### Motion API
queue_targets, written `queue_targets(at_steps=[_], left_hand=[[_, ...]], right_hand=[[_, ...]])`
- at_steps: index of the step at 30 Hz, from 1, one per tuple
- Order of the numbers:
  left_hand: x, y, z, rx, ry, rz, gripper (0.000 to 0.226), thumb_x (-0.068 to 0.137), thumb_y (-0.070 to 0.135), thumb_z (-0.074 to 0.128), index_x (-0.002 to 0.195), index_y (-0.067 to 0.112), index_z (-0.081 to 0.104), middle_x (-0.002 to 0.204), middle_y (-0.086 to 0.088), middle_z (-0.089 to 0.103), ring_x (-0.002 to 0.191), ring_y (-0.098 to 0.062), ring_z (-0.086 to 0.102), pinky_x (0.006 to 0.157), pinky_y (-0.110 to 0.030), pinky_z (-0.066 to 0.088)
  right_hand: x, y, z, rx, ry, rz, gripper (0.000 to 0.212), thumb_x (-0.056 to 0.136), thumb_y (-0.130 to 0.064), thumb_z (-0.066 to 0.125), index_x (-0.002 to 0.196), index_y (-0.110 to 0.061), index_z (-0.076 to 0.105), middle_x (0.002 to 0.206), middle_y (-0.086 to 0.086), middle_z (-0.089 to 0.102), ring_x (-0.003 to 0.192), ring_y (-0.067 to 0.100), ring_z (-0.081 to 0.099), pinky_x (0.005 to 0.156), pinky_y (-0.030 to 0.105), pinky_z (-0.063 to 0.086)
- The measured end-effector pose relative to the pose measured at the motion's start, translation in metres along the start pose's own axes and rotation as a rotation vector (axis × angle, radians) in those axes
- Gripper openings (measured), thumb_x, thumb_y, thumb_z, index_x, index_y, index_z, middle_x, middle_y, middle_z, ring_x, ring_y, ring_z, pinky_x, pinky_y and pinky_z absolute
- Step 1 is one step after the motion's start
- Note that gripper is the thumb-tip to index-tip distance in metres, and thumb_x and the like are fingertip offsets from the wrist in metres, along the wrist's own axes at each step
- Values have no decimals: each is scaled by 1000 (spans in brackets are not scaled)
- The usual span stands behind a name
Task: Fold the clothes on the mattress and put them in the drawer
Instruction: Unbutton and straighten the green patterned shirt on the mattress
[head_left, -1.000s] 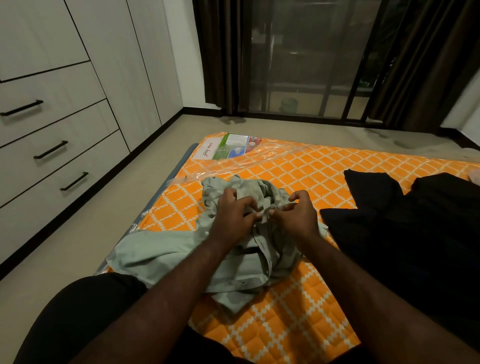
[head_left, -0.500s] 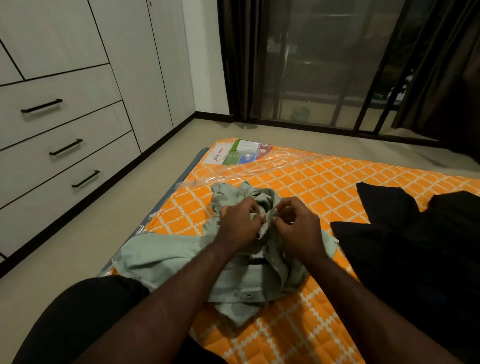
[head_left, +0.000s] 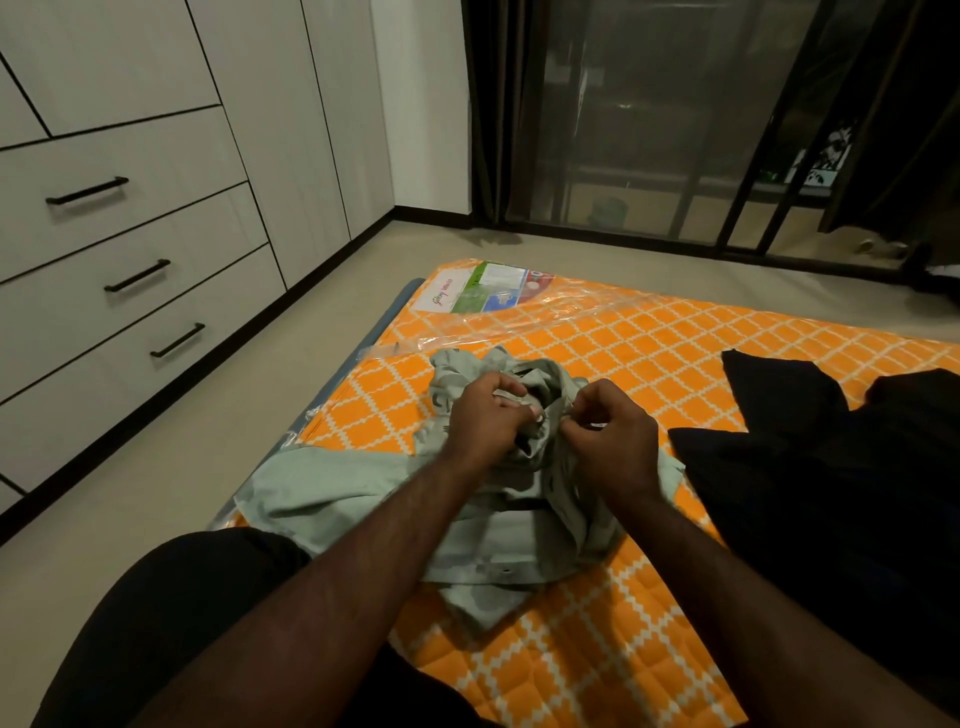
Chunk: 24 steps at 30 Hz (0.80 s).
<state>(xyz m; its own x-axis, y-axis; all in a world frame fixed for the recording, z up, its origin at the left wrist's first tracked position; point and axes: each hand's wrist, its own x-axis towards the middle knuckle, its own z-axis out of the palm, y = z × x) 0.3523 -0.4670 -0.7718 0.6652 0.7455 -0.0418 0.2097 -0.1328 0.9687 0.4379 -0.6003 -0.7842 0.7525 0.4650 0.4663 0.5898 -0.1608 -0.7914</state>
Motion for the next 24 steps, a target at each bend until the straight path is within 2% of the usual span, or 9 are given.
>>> queue_targets(at_steps=[2,5,9,11,14,18,22,24], left_hand=[[-1,0,1,-32,5,-25,24,82,11,81,98,15,64,80,-11,75,73,-29,74,54,-34,55],[-3,0,2,-79,14,-50,28,80,13,84,98,15,62,81,-14,75,71,-31,74,54,-34,54],[-5,2,3,-93,32,-72,28,80,17,85,98,15,62,81,-14,74,58,-25,67,53,-38,55],[-5,3,2,-132,35,-96,27,81,16,84,98,15,62,83,-16,74,52,-19,62,49,-33,53],[-5,3,1,-203,33,-142,27,83,14,82,101,13,62,90,-18,75,51,-13,63,43,-24,46],[-6,1,3,-258,47,-186,27,83,13,82,101,12,62,93,-16,75,67,-21,71,44,-24,46],[-6,1,4,-291,45,-231,27,83,12,82,99,11,62,87,-11,72,53,-13,64,41,-21,44],[-5,0,4,-286,40,-247,26,82,13,83,99,11,62,87,-11,71,56,-14,63,42,-21,44]], right_hand=[[0,-1,0,13,-8,-4,26,77,4,74,76,-16,58,71,-5,62,69,13,61,64,29,52],[-2,-2,2,47,-49,11,25,77,2,76,78,-19,61,73,-5,66,71,13,65,67,37,55],[-4,-3,4,95,-114,77,27,79,-7,83,93,-26,68,83,-8,74,80,5,72,71,37,61],[-4,-5,3,146,-124,150,33,80,-9,85,101,-24,65,85,-6,76,81,5,74,72,37,61],[-2,-7,2,253,-134,257,41,81,-7,84,110,-20,58,88,1,78,83,13,76,75,43,62],[-4,-11,2,381,-153,327,45,83,-1,82,115,-16,55,90,9,78,85,21,77,78,48,63],[-6,-13,2,398,-160,357,49,81,-2,83,119,-15,54,90,10,78,84,24,77,78,49,63],[-6,-13,2,374,-167,344,49,81,-4,84,119,-16,54,90,9,78,83,23,77,77,49,63]])
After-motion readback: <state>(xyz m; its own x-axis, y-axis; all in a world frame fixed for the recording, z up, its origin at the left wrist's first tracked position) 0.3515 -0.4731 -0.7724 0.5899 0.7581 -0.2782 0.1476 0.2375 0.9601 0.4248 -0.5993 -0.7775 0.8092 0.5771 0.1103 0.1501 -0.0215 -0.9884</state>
